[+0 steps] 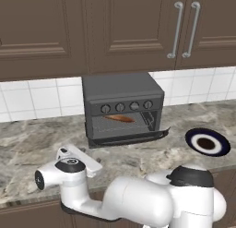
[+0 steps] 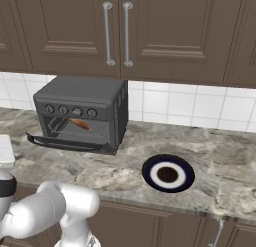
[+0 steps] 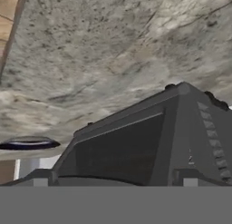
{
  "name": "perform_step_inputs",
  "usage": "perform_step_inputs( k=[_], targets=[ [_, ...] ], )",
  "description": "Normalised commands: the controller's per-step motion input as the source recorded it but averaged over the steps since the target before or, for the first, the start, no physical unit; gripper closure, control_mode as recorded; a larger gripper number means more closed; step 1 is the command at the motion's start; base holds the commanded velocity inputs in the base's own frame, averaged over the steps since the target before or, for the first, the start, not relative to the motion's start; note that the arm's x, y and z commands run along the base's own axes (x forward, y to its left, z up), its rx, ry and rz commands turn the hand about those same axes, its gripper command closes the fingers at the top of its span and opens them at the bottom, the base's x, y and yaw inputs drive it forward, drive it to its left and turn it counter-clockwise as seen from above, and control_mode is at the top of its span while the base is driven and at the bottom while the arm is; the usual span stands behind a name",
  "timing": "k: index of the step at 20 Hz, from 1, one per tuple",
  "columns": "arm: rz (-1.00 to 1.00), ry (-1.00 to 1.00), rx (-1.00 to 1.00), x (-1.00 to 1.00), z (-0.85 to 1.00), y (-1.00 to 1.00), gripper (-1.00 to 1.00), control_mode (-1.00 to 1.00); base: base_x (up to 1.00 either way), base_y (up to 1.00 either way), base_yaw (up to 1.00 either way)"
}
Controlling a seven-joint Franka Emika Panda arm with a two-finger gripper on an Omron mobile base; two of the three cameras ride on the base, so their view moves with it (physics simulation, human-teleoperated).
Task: Pull the toaster oven rack outwards. Pick up the baguette from the plate and place it on the toaster oven rack. Close the toaster oven door fully and set the temperature to the lowest setting.
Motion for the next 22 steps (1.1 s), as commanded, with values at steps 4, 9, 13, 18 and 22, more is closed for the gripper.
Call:
perform_step_inputs(
  k=[4,9,13,18,22],
  targets=[
    [0.0,0.04,0.0,0.2,-0.07,-0.4,-1.0,-1.0,0.0,0.0,0.0],
    [0.0,0.17,-0.05,0.18,-0.03,-0.57,-1.0,-1.0,0.0,0.0,0.0],
    [0.0,0.14,-0.07,0.06,0.0,-0.51,-1.0,-1.0,0.0,0.0,0.0],
    [0.0,0.12,-0.13,-0.01,-0.01,-0.5,-1.0,-1.0,0.0,0.0,0.0],
    [0.0,0.01,-0.05,0.15,0.0,-0.56,-1.0,-1.0,0.0,0.0,0.0]
  ],
)
